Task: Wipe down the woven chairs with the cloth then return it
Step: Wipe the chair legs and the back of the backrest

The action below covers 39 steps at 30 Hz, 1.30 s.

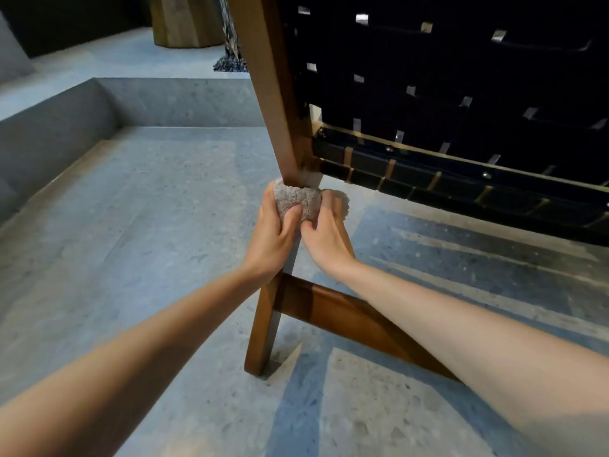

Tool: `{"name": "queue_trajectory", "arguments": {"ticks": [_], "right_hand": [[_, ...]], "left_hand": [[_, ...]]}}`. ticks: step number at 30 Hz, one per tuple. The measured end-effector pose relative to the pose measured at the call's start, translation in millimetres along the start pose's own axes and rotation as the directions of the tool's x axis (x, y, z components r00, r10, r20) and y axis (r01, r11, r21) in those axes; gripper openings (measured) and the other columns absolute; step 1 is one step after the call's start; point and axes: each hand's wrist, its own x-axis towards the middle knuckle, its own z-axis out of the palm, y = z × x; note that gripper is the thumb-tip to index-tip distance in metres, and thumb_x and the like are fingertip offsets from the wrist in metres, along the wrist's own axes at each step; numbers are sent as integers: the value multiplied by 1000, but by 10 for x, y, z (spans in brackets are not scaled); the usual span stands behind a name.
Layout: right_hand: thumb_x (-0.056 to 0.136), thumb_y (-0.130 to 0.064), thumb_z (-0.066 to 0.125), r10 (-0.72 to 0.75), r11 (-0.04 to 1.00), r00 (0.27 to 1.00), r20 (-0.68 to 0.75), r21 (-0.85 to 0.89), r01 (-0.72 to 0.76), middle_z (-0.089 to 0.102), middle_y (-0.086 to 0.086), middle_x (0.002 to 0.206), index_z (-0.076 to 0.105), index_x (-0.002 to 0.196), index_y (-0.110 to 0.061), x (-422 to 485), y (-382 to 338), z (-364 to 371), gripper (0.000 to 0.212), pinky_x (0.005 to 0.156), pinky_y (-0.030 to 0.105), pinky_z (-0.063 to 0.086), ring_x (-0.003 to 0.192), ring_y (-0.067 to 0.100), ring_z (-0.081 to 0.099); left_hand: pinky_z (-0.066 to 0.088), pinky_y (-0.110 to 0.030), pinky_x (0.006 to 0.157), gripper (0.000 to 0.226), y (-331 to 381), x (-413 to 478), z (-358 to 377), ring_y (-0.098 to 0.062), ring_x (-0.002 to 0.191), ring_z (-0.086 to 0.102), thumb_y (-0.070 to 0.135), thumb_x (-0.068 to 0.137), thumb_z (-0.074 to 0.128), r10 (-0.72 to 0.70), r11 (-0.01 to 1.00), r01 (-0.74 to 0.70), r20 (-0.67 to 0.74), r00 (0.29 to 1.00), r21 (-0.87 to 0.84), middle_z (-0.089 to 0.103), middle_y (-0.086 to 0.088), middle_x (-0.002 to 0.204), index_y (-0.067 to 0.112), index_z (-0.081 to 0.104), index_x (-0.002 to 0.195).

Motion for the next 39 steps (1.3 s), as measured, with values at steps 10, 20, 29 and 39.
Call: {"name": "queue_trajectory", "arguments": {"ticks": [10,20,29,39], "right_hand": [[85,-14,58,-13,996,964,265,-87,37,52,9,106,37,98,-18,-358,238,58,26,69,32,38,96,28,54],[85,-14,65,-44,977,977,-210,196,86,50,6,115,41,104,-23,-38,-124,-78,32,56,3,41,94,9,52],[75,-11,72,-257,959,961,101,-101,266,54,-2,91,58,86,-16,-567,148,-52,18,69,23,45,88,17,52],[78,-9,75,-388,836,895,219,-326,442,65,8,92,74,104,-11,-876,91,88,26,71,31,47,83,26,62]], "left_hand": [[36,-42,108,38,-313,-725,8,-19,125,43,20,100,40,-230,972,231,12,973,-37,40,-9,132,26,23,134],[52,-13,74,25,137,-70,-58,14,84,56,22,100,45,-179,967,169,-38,983,-189,51,16,102,29,35,122],[48,-10,61,22,-294,-863,-218,8,79,59,16,96,52,-347,923,339,-10,938,-179,58,9,99,24,48,117],[50,-12,68,19,-519,-1266,-354,-2,89,57,13,94,56,-459,881,456,5,888,-124,60,4,104,25,52,107]]}}
